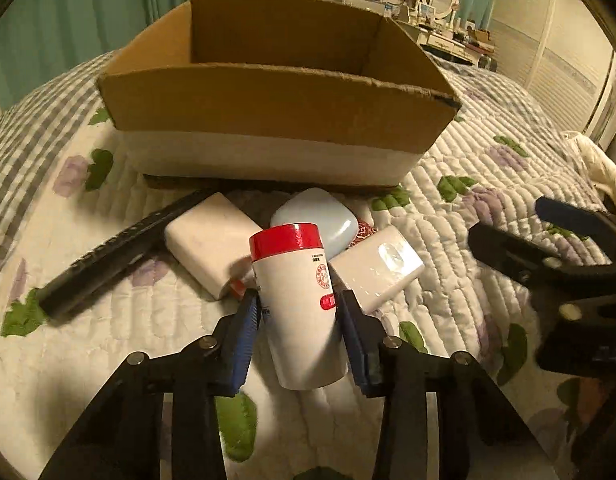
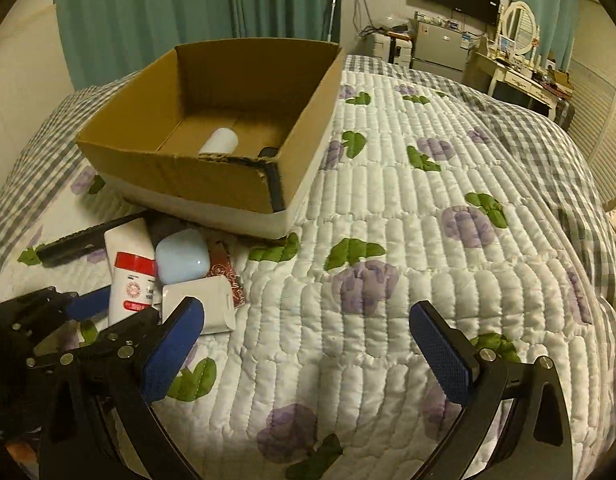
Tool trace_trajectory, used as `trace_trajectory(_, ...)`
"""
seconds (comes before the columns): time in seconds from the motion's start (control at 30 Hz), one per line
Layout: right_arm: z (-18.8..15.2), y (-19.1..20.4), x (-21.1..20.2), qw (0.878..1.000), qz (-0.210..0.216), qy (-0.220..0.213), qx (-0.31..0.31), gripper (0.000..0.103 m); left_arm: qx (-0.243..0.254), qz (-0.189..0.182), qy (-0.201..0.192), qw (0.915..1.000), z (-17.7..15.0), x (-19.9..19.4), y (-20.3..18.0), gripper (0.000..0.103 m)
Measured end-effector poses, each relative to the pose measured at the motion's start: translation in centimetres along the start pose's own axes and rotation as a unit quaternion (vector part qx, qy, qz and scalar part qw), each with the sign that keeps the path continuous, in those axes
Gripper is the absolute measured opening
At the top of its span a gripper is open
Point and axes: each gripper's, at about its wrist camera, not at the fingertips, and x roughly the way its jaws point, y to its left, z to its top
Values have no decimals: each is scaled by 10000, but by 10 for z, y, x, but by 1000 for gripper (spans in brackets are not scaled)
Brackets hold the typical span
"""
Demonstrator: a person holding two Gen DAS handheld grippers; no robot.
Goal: Organize rigid objects
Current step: 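Grasp the red-capped jar with the left tool while the right tool grasps the white card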
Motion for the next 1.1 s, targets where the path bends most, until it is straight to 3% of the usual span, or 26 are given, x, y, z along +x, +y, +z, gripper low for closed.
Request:
trace_trajectory(0.23,2,19,13,9992,223,161,-296,103,-156,26,-179,9997,5,-30,28,38)
trace_trajectory(0.53,4,55,38,9960,381,396,-700,101,-109,232,-268,9993,4,-31,38,37)
trace_trajectory(0.67,1,66,51,9937,406,582,-865,85,-198,206,-262,9992,3,-30,42,37)
trace_trajectory(0.83,3,65,56,9940,517,608,-752,72,-223,199,-245,9993,4,-28,43,37)
trace_trajectory(0.93,2,68,55,9924,691,602,-820,52,-225,212,-245,9992,4,-27,43,37)
trace_trajectory(1.1,-3,73,49,9921,623,552,-943,52,-189,295,-250,9991,2,-27,40,37)
